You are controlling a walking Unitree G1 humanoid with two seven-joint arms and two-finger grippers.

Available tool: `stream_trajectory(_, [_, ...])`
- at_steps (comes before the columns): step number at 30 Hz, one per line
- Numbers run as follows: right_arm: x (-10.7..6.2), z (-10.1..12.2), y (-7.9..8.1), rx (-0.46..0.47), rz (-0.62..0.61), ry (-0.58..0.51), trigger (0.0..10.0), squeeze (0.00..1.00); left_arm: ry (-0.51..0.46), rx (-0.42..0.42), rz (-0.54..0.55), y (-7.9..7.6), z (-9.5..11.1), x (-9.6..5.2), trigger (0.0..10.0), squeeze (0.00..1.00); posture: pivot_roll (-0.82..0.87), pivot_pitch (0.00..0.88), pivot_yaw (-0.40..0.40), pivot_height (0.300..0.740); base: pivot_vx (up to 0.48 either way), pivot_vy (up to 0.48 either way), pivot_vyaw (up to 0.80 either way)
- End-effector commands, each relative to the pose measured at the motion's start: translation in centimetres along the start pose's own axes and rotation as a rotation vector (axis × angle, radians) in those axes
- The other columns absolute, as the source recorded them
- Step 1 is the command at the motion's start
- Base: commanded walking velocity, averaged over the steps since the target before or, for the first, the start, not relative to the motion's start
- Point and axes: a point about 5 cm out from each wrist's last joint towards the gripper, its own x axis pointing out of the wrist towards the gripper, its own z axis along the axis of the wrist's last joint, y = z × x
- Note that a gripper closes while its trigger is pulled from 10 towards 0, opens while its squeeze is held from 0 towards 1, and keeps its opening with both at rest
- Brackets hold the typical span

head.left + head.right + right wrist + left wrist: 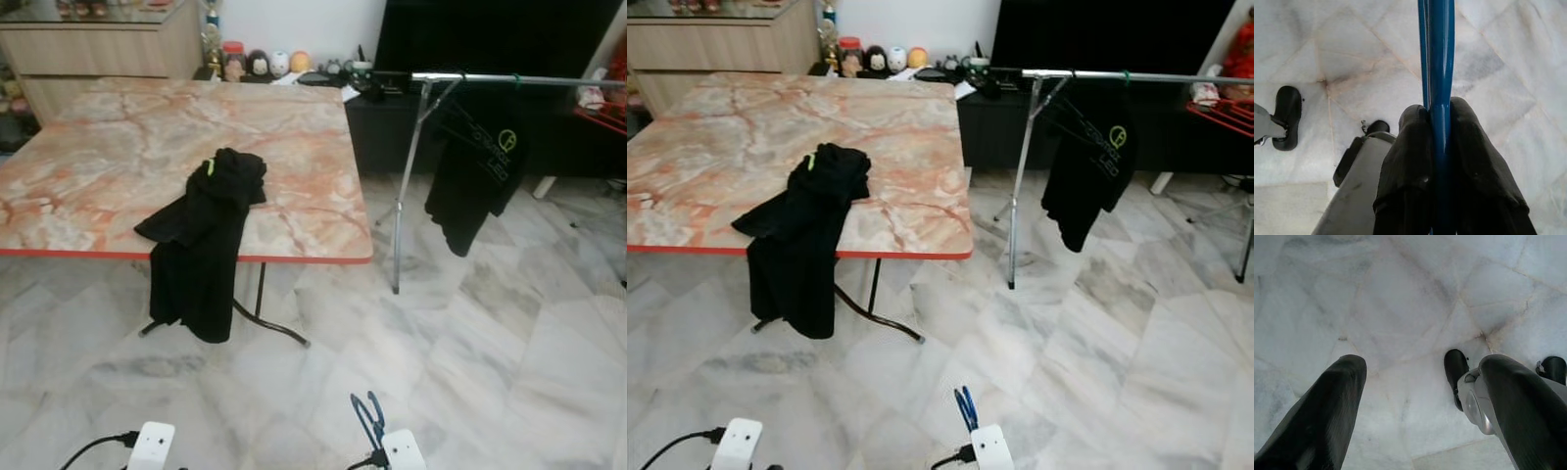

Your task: Hang hanger

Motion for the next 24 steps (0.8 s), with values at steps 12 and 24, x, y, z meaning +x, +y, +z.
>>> stream_trajectory(12, [-0.3, -1.2, 0.9, 0.111, -0.101, 0.047, 10.0, 0.0, 0.039, -0.027, 0.01, -0.2, -1.2, 0.1, 10.0, 0.0, -0.02, 0.0, -0.031, 0.74, 0.0, 0.0, 0.0])
stream_trajectory(24, [-0.4, -1.6, -3.0, 0.153, -0.199, 0.026, 10.0, 0.0, 0.062, -0.031, -0.001, -0.9, -1.9, 0.0, 10.0, 0.0, -0.03, 0.0, -0.04, 0.74, 0.0, 0.0, 0.0])
